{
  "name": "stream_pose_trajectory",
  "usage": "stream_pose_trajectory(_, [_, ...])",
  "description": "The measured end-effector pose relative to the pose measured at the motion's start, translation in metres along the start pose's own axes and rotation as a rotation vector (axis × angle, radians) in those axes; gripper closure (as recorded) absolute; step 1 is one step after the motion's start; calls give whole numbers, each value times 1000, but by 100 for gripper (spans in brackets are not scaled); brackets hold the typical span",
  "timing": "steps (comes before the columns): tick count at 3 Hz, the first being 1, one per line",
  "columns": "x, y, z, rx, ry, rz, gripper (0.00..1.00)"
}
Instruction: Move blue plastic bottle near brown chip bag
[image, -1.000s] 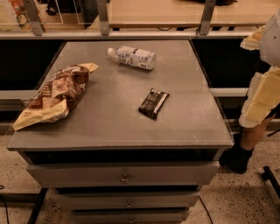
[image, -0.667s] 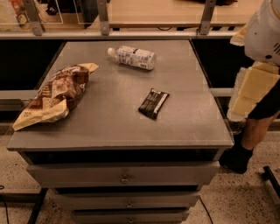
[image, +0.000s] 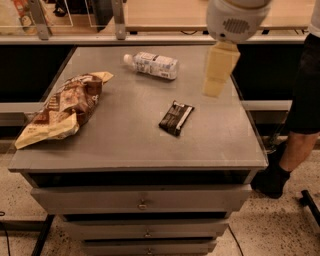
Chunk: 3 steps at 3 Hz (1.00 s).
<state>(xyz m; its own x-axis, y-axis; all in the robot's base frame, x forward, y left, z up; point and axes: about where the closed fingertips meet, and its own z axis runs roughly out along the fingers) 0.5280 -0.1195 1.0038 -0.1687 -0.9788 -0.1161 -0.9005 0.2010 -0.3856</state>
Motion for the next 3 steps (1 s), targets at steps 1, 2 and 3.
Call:
stream_pose_trajectory(1, [-43,-35,21,16,-11,3,0])
stream_pose_trajectory(2, [-76,-66,50,-5,-23,25,0])
stream_pose_trajectory(3, [-107,-95,86,-36,-59,81,0])
